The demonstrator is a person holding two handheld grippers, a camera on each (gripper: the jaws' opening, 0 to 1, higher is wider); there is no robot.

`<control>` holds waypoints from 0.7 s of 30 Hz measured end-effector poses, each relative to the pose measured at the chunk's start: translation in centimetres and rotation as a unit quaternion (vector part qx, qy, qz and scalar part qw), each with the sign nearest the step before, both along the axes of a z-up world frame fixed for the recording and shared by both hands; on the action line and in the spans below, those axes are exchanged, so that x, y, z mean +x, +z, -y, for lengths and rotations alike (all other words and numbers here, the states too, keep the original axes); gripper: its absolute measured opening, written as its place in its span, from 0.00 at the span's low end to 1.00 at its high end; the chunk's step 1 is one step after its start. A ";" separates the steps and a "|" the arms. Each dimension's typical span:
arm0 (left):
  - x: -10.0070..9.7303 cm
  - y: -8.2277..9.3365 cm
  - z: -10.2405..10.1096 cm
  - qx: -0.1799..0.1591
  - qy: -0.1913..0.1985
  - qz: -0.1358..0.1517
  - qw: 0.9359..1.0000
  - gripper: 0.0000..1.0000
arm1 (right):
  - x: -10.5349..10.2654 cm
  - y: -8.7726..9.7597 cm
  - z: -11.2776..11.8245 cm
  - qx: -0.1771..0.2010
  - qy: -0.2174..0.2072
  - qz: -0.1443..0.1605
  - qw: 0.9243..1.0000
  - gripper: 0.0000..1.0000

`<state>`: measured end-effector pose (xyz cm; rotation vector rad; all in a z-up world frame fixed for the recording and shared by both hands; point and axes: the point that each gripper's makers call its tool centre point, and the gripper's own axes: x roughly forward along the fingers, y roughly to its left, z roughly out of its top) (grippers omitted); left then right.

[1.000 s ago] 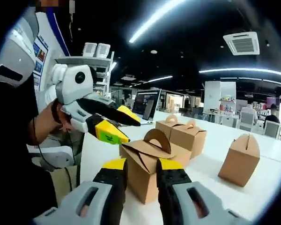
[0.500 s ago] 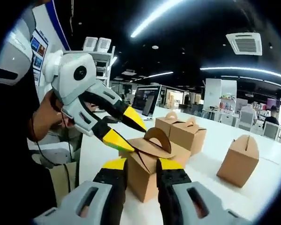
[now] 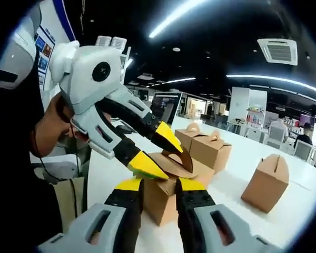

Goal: Pick up one paper box from the group, open the paper box, and remove the item inside

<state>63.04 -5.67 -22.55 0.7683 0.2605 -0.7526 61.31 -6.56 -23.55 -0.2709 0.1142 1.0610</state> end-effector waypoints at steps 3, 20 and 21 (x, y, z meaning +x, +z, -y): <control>0.3 0.1 -0.4 0.024 0.018 0.020 0.999 0.24 | 0.0 0.0 0.0 -0.005 0.000 0.001 1.000 0.25; -0.1 -0.4 0.4 0.089 0.014 0.093 0.992 0.07 | 0.1 -0.1 0.1 -0.012 -0.002 0.000 1.000 0.25; -0.1 -0.3 0.4 0.088 0.017 0.093 0.992 0.07 | 0.1 -0.2 0.1 -0.012 -0.002 0.001 1.000 0.25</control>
